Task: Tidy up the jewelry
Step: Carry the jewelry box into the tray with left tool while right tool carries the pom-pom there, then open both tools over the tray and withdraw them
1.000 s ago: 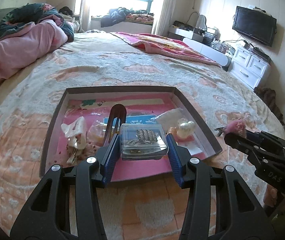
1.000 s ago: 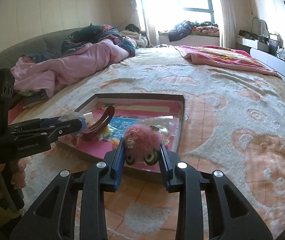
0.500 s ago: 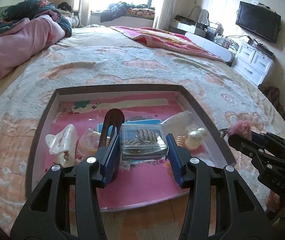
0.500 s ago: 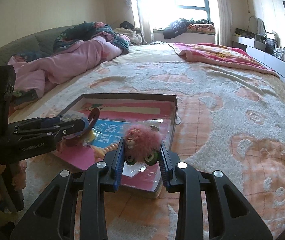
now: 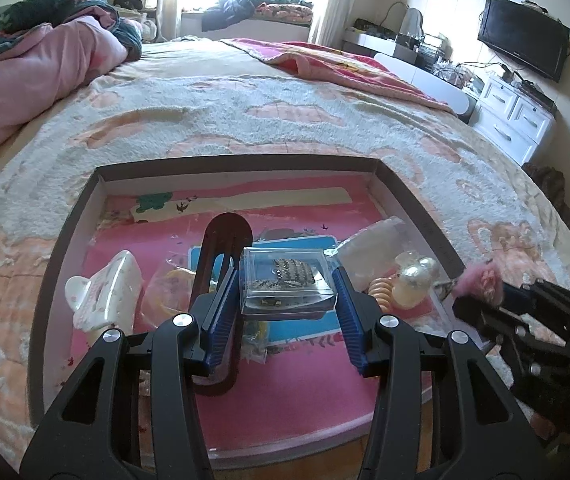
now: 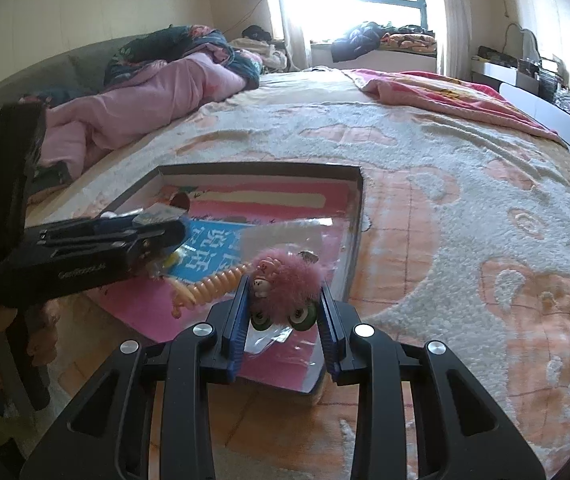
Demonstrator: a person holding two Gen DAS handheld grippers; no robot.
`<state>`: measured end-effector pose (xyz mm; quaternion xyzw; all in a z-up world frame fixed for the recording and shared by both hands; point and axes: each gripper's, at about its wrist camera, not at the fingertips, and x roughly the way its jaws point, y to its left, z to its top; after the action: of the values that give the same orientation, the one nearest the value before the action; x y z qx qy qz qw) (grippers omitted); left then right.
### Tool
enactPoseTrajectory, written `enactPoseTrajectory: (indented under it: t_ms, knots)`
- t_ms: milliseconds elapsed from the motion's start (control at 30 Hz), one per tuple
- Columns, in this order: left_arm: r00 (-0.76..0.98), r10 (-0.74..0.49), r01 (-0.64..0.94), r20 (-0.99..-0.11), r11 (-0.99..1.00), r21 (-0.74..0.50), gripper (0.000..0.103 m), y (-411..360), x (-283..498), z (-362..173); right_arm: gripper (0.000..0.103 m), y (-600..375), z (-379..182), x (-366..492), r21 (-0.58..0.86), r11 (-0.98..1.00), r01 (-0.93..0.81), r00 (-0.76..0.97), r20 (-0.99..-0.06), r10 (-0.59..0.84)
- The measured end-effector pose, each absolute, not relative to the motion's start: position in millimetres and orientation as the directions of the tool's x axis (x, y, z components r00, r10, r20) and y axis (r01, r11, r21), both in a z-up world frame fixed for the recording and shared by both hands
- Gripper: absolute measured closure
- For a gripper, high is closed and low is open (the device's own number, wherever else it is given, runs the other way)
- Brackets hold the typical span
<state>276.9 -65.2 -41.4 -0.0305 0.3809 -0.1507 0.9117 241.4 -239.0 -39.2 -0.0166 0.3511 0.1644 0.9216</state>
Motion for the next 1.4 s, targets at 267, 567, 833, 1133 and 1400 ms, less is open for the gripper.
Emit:
enactPoseTrajectory:
  t_ms: [267, 567, 833, 1133, 1400]
  knots:
    - [0.651, -0.295, 0.247, -0.699, 0.954, -0.173, 0.065, -65.2, 284.3, -48.6, 0.073, -227.1, -47.8, 237.9, 0.074, 0.934, -0.351, 0.665, -0.683, 0.304]
    - [0.647, -0.301, 0.257, -0.701, 0.951, -0.171, 0.065, -69.3, 287.9, -47.9, 0.071, -220.1, -51.0, 236.9, 0.076, 0.927, -0.368, 0.642, -0.701, 0.312]
    - [0.643, -0.303, 0.261, -0.704, 0.95, -0.17, 0.064, -71.8, 287.7, -47.1, 0.059, -222.1, -48.1, 233.3, 0.094, 0.93, -0.356, 0.638, -0.702, 0.315]
    - [0.659, -0.294, 0.251, -0.692, 0.954, -0.167, 0.057, -70.9, 279.2, -40.2, 0.045, -235.2, -38.3, 221.9, 0.109, 0.943, -0.315, 0.669, -0.679, 0.302]
    - [0.692, -0.28, 0.233, -0.665, 0.959, -0.162, 0.042, -63.9, 259.6, -21.5, 0.033, -246.7, -19.7, 207.8, 0.101, 0.954, -0.282, 0.716, -0.64, 0.28]
